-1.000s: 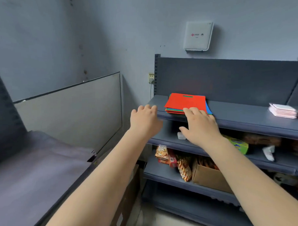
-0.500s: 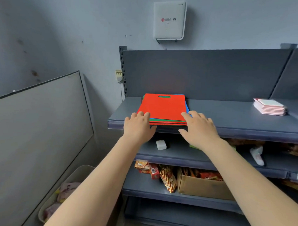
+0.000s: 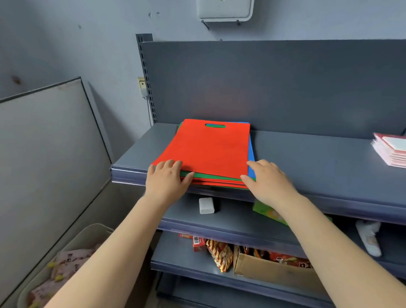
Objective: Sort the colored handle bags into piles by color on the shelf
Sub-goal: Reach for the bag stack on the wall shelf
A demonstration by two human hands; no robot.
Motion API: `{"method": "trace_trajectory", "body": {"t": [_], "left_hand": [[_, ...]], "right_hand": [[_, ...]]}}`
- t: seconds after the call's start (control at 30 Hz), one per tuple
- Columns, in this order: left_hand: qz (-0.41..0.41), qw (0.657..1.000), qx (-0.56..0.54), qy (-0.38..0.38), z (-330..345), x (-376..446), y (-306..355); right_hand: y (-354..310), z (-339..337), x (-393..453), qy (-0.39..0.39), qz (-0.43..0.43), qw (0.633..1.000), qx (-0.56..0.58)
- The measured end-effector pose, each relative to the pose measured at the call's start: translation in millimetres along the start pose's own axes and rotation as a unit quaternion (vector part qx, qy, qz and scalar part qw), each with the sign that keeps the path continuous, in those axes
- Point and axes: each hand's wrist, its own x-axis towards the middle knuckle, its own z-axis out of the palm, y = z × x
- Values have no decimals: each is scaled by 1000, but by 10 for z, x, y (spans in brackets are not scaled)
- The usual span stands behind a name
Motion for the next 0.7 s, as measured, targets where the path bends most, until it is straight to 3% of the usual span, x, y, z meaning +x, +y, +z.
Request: {"method": "trace_trajectory", "body": {"t": [0.23,0.53,0.7], "left_hand": [[25,999,-19,-7,207,134,17],[126,991,-50,-22,238,300,42],[183,977,-89,-60,216,435,22]], "right_hand": [[171,148,352,-25,57,992,112],[321,271,620,60,185,936,292],[380,340,711,98,211,927,295]]}}
